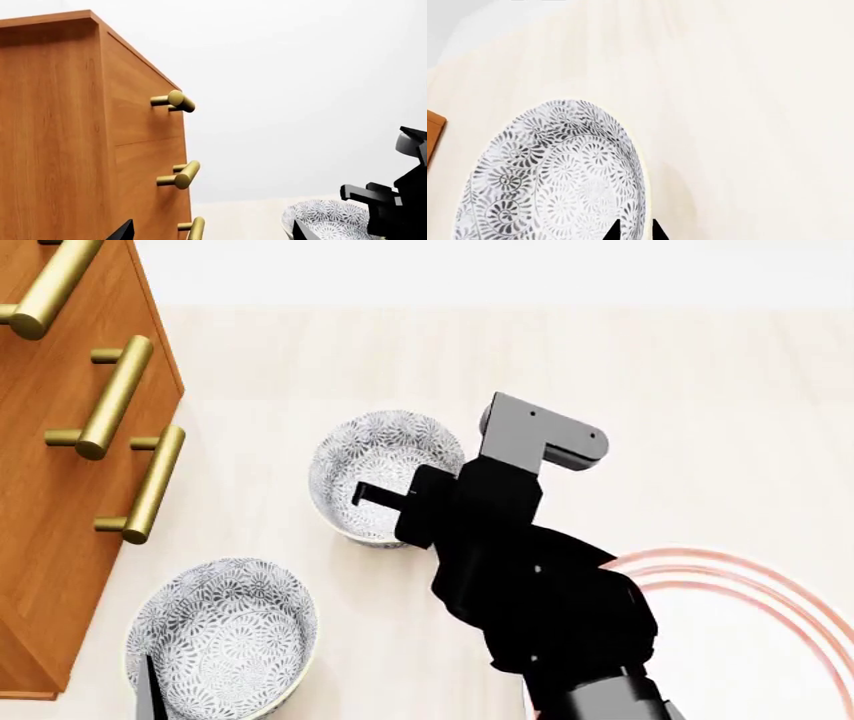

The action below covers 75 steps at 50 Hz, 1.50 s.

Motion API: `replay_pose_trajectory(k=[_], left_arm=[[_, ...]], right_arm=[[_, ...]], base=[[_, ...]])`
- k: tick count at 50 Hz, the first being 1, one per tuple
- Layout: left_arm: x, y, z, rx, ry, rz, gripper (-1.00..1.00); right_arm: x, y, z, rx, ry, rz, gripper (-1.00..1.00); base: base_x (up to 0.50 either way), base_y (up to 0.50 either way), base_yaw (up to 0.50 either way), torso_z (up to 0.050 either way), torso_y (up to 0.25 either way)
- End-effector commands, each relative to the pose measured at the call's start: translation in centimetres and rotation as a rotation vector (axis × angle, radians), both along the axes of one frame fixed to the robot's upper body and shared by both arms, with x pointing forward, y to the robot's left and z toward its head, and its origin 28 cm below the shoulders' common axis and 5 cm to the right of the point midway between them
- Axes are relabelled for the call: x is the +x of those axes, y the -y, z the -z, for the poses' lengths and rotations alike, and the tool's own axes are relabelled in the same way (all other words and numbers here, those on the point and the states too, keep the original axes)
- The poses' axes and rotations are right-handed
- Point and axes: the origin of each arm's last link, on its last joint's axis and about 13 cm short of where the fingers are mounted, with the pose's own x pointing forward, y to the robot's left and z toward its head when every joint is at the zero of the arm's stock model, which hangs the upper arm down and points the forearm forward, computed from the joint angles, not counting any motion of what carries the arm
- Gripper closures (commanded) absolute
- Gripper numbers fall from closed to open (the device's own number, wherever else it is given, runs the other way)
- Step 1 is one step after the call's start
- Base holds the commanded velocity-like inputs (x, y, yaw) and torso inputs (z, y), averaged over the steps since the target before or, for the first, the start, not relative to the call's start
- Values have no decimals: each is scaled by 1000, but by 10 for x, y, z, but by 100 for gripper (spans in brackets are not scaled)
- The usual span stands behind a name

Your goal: Pick up the bowl and put it in the front on the plate.

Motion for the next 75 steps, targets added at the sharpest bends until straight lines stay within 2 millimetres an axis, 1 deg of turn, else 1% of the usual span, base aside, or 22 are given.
replay_pose_trajectory(k=[1, 8, 12, 18, 22, 23, 26, 31, 34, 38, 40, 43, 46, 49, 51, 52, 56, 59, 62, 67, 72, 75], left_arm=[[1, 0, 1, -4, -5, -2, -100], [0, 0, 1, -5, -6, -3, -100], [0, 0, 1, -3, -5, -2, -100], [0, 0, 1, -1, -4, 0, -100], [0, 0, 0, 0, -3, 1, -100], [0, 0, 0, 1, -3, 2, -100], [0, 0, 1, 1, -3, 2, -100], [0, 0, 1, 2, -4, 3, -100], [0, 0, 1, 2, -4, 3, -100], [-1, 0, 0, 2, -3, 2, -100], [-1, 0, 0, 2, -2, 1, -100], [-1, 0, 0, 3, -1, 0, -100], [-1, 0, 1, 2, -1, 0, -100], [-1, 1, 0, 1, -2, 1, -100], [-1, 1, 1, 0, -4, 2, -100], [-2, 1, 1, 0, -5, 2, -100], [-2, 2, 0, 0, -3, 3, -100], [-2, 2, 0, -2, -4, 4, -100], [-2, 2, 1, -4, -7, 3, -100], [-2, 3, 1, -8, -14, 2, -100], [-2, 2, 1, -10, -15, 0, -100], [-2, 2, 2, -12, -19, -1, -100]], right_arm=[[-2, -2, 0, -17, 9, -15, 100], [-3, -3, -1, -19, 10, -20, 100], [-3, -2, -6, -27, 33, -17, 100], [-3, 1, -21, -44, 89, -6, 100], [-2, 4, -32, -51, 124, 2, 100], [-3, 6, -42, -46, 148, 9, 100], [-4, 9, -52, -48, 188, 14, 100], [-12, 17, -78, -63, 290, 22, 100], [-14, 20, -85, -57, 301, 25, 100], [-26, 29, -100, -69, 366, 17, 100], [-32, 32, -104, -74, 379, 10, 100], [-52, 44, -117, -89, 442, -15, 100], [-64, 51, -126, -92, 478, -22, 100], [-89, 66, -138, -102, 550, -32, 100], [-97, 74, -141, -102, 562, -29, 100], [-105, 81, -144, -108, 579, -26, 100], [-124, 100, -147, -127, 619, -17, 100], [-138, 120, -143, -148, 622, 36, 100], [-145, 134, -143, -144, 624, 86, 100], [-157, 148, -129, -177, 583, 101, 100], [-168, 154, -119, -189, 546, 87, 100], [-177, 159, -109, -182, 502, 73, 100]], base=[[0, 0, 0, 0, 0], [0, 0, 0, 0, 0], [0, 0, 0, 0, 0], [0, 0, 0, 0, 0], [0, 0, 0, 0, 0], [0, 0, 0, 0, 0], [0, 0, 0, 0, 0], [0, 0, 0, 0, 0], [0, 0, 0, 0, 0], [0, 0, 0, 0, 0], [0, 0, 0, 0, 0], [0, 0, 0, 0, 0], [0, 0, 0, 0, 0], [0, 0, 0, 0, 0], [0, 0, 0, 0, 0], [0, 0, 0, 0, 0], [0, 0, 0, 0, 0], [0, 0, 0, 0, 0], [0, 0, 0, 0, 0], [0, 0, 0, 0, 0], [0, 0, 0, 0, 0], [0, 0, 0, 0, 0]])
